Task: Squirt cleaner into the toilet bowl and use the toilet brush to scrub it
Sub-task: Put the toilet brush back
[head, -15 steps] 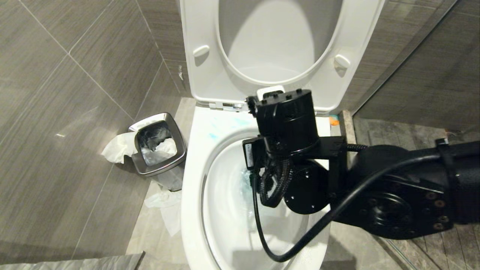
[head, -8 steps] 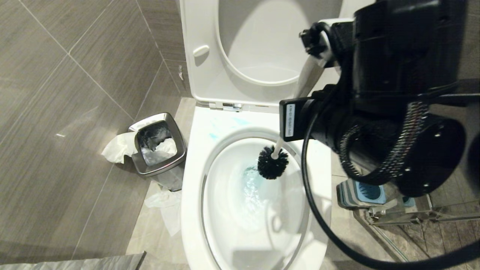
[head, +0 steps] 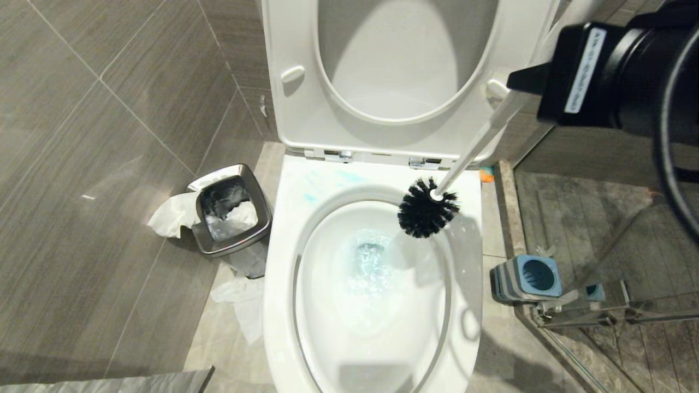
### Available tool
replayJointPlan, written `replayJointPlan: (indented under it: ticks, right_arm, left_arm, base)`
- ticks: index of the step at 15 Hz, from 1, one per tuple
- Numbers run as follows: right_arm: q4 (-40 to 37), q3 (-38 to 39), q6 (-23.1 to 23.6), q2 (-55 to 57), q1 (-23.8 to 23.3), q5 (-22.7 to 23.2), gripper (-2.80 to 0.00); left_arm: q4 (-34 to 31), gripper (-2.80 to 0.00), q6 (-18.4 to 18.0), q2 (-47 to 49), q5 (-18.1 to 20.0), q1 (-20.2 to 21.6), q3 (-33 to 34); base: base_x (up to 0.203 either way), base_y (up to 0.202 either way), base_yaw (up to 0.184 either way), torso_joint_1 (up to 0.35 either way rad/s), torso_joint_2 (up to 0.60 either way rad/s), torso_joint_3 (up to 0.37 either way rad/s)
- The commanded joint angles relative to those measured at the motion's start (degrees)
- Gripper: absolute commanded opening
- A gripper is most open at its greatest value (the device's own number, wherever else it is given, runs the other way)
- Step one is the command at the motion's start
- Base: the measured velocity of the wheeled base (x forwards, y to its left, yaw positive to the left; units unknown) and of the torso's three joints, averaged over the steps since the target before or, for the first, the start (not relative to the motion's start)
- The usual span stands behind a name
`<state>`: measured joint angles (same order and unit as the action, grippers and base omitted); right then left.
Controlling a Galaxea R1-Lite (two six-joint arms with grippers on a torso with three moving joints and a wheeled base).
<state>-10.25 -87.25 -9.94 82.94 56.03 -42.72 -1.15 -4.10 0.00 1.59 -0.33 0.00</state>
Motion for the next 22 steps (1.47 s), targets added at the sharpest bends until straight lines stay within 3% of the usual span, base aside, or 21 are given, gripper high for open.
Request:
replayJointPlan:
  ticks: [1, 5, 9, 14, 19, 22]
  right_arm:
    - [-6.3, -3.9, -0.2, -3.6, -0.3, -0.6, -2.80]
    - [-13.5, -7.1, -0.2, -5.1, -5.8, -4.6, -2.80]
    - [-15.2, -5.9, -0.3, -5.5, -16.2, -5.0, -2.80]
    - [-13.6, 8.9, 0.0, -11.0, -22.8, 3.6, -2.80]
    - [-1.2, 25.6, 2.0, -13.2, -36.0, 10.7, -2.80]
    - [7.3, 35.9, 2.2, -14.9, -42.0, 17.3, -2.80]
  left_arm:
    - [0.0, -2.80, 0.0, 0.0, 0.0, 0.0, 0.0]
    - [0.0, -2.80, 0.0, 0.0, 0.0, 0.0, 0.0]
    - [0.0, -2.80, -0.1, 0.0, 0.1, 0.0, 0.0]
    - [0.0, -2.80, 0.0, 0.0, 0.0, 0.0, 0.0]
    - [0.0, -2.80, 0.1, 0.0, 0.0, 0.0, 0.0]
    - [0.0, -2.80, 0.1, 0.0, 0.0, 0.0, 0.0]
  base:
    - [0.000, 0.000, 0.000, 0.000, 0.00, 0.000]
    - [0.000, 0.000, 0.000, 0.000, 0.00, 0.000]
    - [0.000, 0.000, 0.000, 0.000, 0.00, 0.000]
    - [0.000, 0.000, 0.000, 0.000, 0.00, 0.000]
    - [0.000, 0.000, 0.000, 0.000, 0.00, 0.000]
    - [0.000, 0.000, 0.000, 0.000, 0.00, 0.000]
